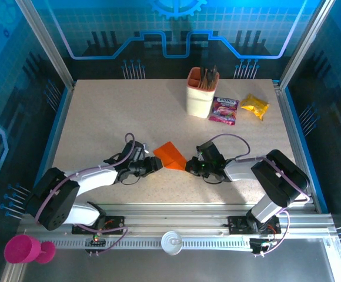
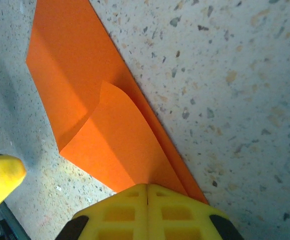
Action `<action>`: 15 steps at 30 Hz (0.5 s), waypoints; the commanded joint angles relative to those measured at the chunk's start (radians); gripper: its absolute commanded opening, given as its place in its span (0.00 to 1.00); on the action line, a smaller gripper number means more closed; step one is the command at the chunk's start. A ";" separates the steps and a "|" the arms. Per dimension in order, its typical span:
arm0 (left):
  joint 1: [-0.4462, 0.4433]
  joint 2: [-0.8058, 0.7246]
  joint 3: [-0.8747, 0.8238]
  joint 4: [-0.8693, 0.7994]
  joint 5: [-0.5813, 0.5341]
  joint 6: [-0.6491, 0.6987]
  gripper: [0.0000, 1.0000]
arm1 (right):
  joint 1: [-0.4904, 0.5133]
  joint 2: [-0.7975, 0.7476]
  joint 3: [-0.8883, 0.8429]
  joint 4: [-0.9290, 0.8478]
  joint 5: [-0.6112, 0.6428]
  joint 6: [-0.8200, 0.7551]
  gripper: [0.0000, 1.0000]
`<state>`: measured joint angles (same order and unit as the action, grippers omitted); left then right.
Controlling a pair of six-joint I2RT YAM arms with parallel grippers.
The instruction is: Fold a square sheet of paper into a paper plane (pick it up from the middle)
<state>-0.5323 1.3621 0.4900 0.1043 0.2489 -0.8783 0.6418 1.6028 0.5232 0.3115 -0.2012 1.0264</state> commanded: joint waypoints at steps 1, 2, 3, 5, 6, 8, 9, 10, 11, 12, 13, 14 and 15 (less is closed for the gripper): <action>-0.027 0.020 -0.006 0.065 0.024 -0.130 0.48 | 0.047 0.039 -0.055 -0.162 0.049 0.055 0.00; -0.035 0.024 -0.003 0.080 0.013 -0.148 0.48 | 0.053 0.044 -0.053 -0.159 0.048 0.058 0.00; -0.042 0.028 0.002 0.083 0.000 -0.161 0.48 | 0.057 0.048 -0.052 -0.156 0.049 0.060 0.00; -0.059 0.031 0.014 0.084 -0.033 -0.194 0.48 | 0.062 0.058 -0.051 -0.147 0.049 0.064 0.00; -0.066 0.032 0.018 0.084 -0.047 -0.214 0.48 | 0.063 0.063 -0.051 -0.142 0.048 0.066 0.00; -0.076 0.034 0.028 0.075 -0.079 -0.253 0.48 | 0.064 0.074 -0.054 -0.129 0.045 0.070 0.00; -0.082 0.036 0.029 0.073 -0.093 -0.270 0.48 | 0.063 0.078 -0.055 -0.121 0.041 0.071 0.00; -0.086 0.035 0.035 0.051 -0.116 -0.290 0.48 | 0.064 0.081 -0.054 -0.116 0.040 0.072 0.00; -0.088 0.036 0.038 0.038 -0.135 -0.306 0.48 | 0.064 0.085 -0.054 -0.111 0.038 0.074 0.00; -0.092 0.035 0.042 0.019 -0.153 -0.322 0.49 | 0.064 0.088 -0.055 -0.106 0.037 0.075 0.00; -0.093 0.036 0.044 0.007 -0.171 -0.341 0.49 | 0.065 0.091 -0.054 -0.101 0.034 0.076 0.00; -0.093 0.040 0.045 0.006 -0.182 -0.352 0.49 | 0.065 0.093 -0.054 -0.096 0.034 0.076 0.00; -0.094 0.046 0.047 0.009 -0.189 -0.360 0.49 | 0.067 0.095 -0.055 -0.092 0.034 0.078 0.00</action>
<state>-0.6186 1.3899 0.5095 0.1497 0.1265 -1.1671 0.6754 1.6180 0.5201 0.3527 -0.1764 1.0885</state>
